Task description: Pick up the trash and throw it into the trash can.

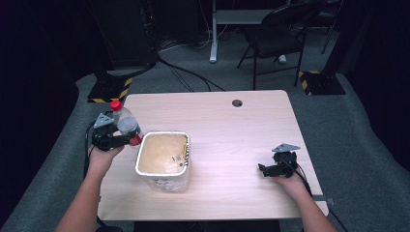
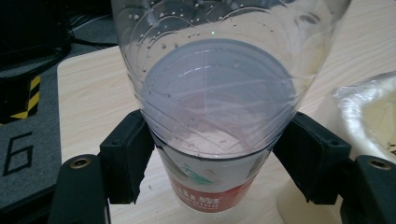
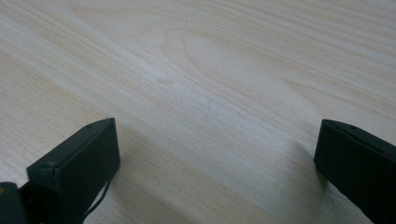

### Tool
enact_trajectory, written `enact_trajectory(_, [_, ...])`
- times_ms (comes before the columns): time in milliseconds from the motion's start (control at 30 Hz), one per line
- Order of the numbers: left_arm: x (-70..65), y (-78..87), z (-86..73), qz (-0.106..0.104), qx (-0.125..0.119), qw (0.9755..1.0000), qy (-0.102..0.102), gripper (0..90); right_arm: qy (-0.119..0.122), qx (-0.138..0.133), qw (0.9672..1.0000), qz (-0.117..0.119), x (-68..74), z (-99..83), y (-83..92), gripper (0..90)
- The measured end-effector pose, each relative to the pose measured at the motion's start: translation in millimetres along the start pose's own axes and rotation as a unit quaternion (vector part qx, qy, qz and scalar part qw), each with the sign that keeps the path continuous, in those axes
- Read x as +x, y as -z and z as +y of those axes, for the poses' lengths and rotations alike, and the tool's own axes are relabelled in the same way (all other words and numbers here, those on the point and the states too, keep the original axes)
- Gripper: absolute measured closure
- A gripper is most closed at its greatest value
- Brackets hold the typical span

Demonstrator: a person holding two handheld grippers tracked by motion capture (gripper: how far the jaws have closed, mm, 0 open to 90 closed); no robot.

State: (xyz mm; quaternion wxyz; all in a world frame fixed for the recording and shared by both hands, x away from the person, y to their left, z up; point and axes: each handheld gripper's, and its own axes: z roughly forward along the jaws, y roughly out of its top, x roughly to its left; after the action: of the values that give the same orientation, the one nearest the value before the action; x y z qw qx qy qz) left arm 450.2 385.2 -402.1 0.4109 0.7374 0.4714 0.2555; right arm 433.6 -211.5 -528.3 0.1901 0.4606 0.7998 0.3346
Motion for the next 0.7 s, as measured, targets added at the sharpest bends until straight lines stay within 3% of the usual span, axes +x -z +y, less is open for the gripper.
enact_trajectory(700, [-1.0, 44.0, 12.5, -0.018, -0.011, 0.9997, -0.012, 29.5, 0.0, 0.0, 1.0, 0.0, 0.0, 0.0, 0.0, 0.0])
